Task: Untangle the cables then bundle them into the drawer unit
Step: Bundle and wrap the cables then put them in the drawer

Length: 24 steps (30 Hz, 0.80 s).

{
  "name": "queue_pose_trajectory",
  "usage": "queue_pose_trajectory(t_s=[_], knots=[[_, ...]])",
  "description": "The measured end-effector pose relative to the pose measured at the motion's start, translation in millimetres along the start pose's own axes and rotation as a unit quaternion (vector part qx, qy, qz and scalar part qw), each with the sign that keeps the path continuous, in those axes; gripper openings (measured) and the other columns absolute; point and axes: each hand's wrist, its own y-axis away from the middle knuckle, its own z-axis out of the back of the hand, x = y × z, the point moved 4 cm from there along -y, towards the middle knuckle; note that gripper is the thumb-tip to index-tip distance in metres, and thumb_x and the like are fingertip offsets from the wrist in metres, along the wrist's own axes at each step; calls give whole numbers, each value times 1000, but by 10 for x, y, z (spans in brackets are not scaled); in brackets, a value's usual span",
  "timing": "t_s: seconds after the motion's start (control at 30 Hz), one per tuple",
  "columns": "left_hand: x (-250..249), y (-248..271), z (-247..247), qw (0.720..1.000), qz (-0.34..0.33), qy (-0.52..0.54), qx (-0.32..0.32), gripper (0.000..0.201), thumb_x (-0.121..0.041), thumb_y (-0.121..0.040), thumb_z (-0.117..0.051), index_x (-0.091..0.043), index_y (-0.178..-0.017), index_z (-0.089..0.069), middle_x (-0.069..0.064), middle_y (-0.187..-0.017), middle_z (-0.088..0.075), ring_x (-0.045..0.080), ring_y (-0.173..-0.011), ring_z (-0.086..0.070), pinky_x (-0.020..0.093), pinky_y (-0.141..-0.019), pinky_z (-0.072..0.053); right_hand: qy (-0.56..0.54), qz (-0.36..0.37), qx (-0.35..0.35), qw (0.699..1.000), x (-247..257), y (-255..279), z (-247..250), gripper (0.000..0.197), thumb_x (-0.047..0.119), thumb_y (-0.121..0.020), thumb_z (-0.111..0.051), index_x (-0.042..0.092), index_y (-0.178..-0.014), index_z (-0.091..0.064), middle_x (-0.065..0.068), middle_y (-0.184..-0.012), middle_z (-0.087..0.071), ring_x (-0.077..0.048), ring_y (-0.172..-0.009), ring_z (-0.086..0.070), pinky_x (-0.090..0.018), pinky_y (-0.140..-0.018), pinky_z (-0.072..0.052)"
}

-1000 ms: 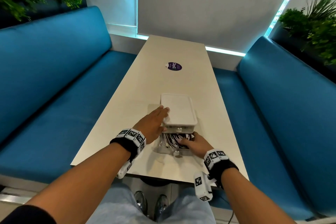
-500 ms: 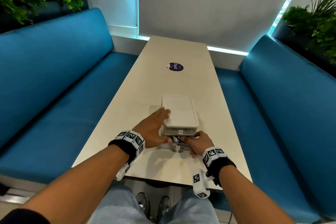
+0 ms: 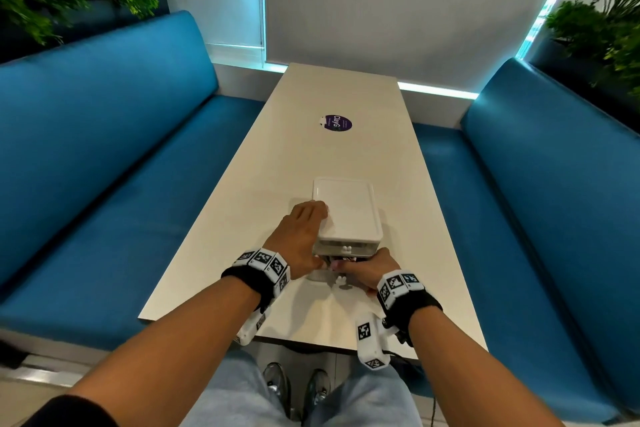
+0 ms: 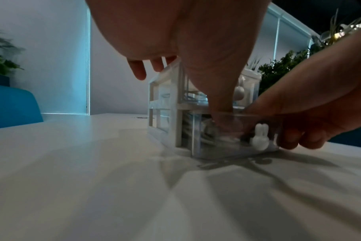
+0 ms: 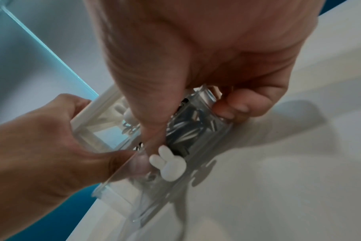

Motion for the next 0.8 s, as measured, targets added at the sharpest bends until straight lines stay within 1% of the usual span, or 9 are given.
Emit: queue_pose_trajectory(t_s=[0.1,0.2,0.3,0.43,0.53,0.6,0.67,0.73,0.8], knots=[[-72,-67,-32,997,21,-71,-5,95,-41,-58,-85,-15,-134,-35,2,-142,-32,25,-133,-26,40,-100,-39,-24,-19,-40,999,11,39,7,85,45,-51,-92,11,-112,-44,3,-81,-59,-8,-61,-58,-21,-54,-48],[-98,-99,-83,993,43,-105,-17,101,-51,-54,-86,-17,-133,-34,3,-141,-31,26,-131,-29,37,-100,-35,-6,-21,-59,998,-1,27,-1,82,47,-57,-87,11,-114,-41,1,-87,-59,-8,-61,-53,-25,-65,-48],[-88,-101,-94,993,55,-101,-15,101,-52,-55,-87,-15,-133,-35,4,-140,-31,27,-119,-41,36,-94,-37,-8,-19,-57,998,-14,3,3,81,50,-59,-87,11,-115,-42,-1,-96,-62,-5,-58,-50,-23,-55,-43],[-87,-73,13,998,33,-44,2,92,-48,-63,-87,-14,-132,-37,4,-139,-29,29,-101,-49,32,-81,-37,-10,-5,-70,998,35,5,28,77,44,-62,-87,12,-114,-41,1,-88,-61,-4,-53,-53,-17,-42,-41],[-61,-38,75,997,28,-70,1,92,-48,-63,-87,-13,-133,-38,5,-138,-32,28,-101,-49,33,-83,-39,0,36,-75,997,95,-23,-27,85,51,-59,-82,16,-123,-37,-9,-114,-58,-21,-82,-65,-26,-66,-51],[-39,-30,82,997,40,-67,-2,93,-48,-61,-88,-14,-131,-38,4,-136,-32,26,-98,-49,33,-83,-39,9,71,-48,996,90,-44,-65,88,55,-63,-78,22,-133,-36,-11,-121,-51,-28,-98,-64,-29,-74,-49],[-26,-27,70,997,53,-51,-3,89,-43,-60,-89,-15,-128,-38,3,-135,-31,26,-96,-49,31,-79,-39,-63,94,7,994,57,-44,-84,91,53,-60,-81,24,-135,-39,-16,-117,-58,-27,-84,-72,-36,-69,-58],[-51,-36,66,997,59,-45,-13,83,-36,-61,-89,-15,-125,-40,3,-134,-31,27,-93,-50,30,-75,-38,-115,102,54,987,27,-55,-50,84,34,-67,-83,20,-138,-39,-19,-107,-66,-31,-78,-73,-46,-69,-61],[-88,-39,45,996,68,-57,-15,79,-33,-63,-88,-13,-122,-41,4,-132,-32,27,-91,-50,30,-72,-37,-131,107,88,982,10,-30,22,72,15,-79,-79,19,-139,-39,-14,-102,-69,-31,-81,-72,-44,-71,-61]])
